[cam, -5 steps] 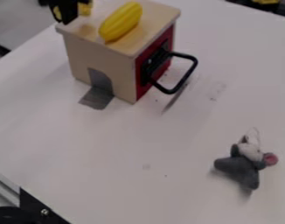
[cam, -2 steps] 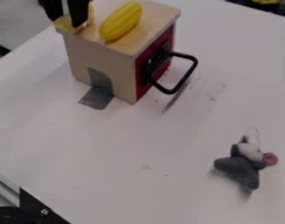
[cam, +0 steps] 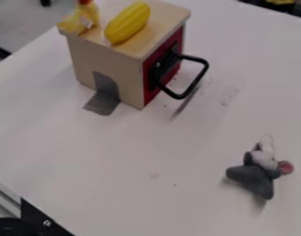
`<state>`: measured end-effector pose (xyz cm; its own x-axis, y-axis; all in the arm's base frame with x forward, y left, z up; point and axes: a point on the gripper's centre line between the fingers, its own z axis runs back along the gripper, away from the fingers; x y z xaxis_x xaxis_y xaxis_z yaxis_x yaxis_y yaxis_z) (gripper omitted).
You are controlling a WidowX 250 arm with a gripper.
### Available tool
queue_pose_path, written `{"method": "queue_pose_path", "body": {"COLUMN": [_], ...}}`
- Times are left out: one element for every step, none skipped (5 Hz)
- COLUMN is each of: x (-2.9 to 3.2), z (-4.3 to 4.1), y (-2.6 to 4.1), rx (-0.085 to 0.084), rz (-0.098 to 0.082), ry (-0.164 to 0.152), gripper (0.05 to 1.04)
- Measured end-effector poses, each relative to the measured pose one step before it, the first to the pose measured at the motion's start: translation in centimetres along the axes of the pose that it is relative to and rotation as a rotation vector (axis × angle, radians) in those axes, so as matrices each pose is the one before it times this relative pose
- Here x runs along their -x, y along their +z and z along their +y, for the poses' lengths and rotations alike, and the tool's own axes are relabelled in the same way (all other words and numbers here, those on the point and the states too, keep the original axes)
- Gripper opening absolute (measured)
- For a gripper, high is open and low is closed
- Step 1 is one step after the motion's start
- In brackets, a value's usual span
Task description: Moved the yellow duck on top of the drawer and on the left side of the yellow corn
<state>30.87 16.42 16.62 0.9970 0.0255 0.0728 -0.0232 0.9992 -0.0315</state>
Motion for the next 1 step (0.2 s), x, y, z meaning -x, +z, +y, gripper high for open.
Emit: {"method": "queue_pose_path", "body": {"x": [-0.296], "z": [-0.1], "y": [3.354], "rx": [0.0069], "rz": [-0.0107], "ry": [0.0026], "gripper": [1.001]}}
